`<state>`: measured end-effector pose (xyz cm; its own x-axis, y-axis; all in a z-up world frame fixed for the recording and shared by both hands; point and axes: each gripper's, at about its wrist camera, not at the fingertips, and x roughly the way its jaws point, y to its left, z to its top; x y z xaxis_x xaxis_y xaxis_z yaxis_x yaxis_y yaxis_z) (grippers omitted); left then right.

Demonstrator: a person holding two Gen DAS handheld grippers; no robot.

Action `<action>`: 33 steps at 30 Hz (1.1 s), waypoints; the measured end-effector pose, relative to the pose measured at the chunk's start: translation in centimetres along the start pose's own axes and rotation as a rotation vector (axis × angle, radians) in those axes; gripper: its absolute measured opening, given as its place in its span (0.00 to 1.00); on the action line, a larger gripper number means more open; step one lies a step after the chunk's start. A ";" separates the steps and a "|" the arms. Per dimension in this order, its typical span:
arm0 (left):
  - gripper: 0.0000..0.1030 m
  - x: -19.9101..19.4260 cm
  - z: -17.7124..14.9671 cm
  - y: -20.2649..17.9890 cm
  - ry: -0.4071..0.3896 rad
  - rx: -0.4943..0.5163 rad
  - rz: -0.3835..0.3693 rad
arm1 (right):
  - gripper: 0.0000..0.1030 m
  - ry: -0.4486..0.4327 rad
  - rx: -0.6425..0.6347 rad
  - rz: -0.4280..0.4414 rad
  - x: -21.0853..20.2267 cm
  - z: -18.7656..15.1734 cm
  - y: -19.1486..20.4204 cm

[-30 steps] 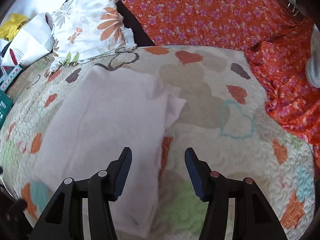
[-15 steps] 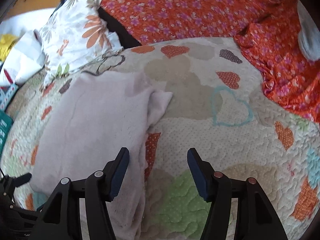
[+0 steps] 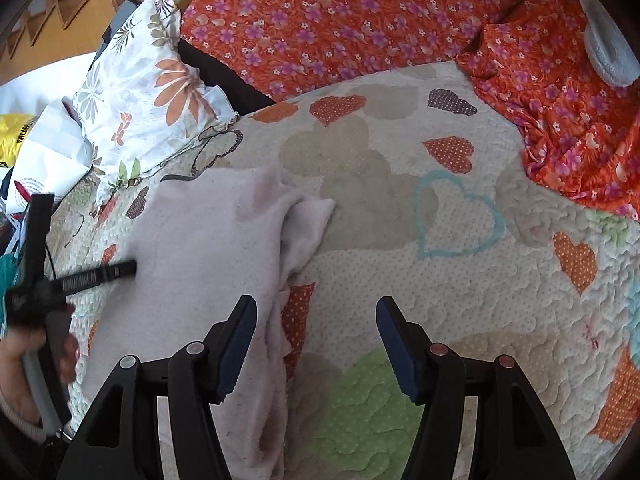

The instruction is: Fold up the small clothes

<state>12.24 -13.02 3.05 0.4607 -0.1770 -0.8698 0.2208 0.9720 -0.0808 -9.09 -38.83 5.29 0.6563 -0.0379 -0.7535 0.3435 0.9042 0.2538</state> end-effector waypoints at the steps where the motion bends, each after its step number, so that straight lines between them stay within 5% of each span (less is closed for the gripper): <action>1: 1.00 0.5 0.9 0.1 -0.001 -0.014 -0.007 | 0.65 0.003 0.006 0.003 0.2 0.2 -0.2; 10: 1.00 6.2 7.4 -1.7 0.025 0.072 0.189 | 0.65 0.014 0.031 0.025 0.9 0.9 -1.4; 15: 0.98 3.4 9.2 -3.6 -0.077 0.088 0.125 | 0.65 -0.010 0.058 -0.007 0.9 1.6 -2.7; 18: 0.98 0.1 7.8 -7.2 -0.112 0.188 0.050 | 0.66 -0.013 0.109 -0.005 0.8 1.9 -4.1; 23: 0.98 -0.2 3.4 -13.5 -0.065 0.367 -0.033 | 0.67 -0.009 0.181 0.002 0.5 1.9 -5.7; 27: 0.98 3.1 0.1 -17.3 -0.013 0.472 0.073 | 0.68 -0.010 0.202 -0.010 0.3 1.7 -6.3; 29: 1.00 3.5 -0.3 -18.1 -0.061 0.470 0.109 | 0.68 -0.007 0.207 -0.018 0.4 1.7 -6.4; 33: 1.00 1.2 0.2 -17.2 -0.088 0.414 0.068 | 0.68 -0.011 0.203 -0.028 0.4 1.8 -6.5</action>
<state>9.17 -30.00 3.45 0.5536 -0.1441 -0.8202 0.5055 0.8408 0.1935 -9.87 -45.50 4.42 0.6517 -0.0679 -0.7555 0.4894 0.7985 0.3504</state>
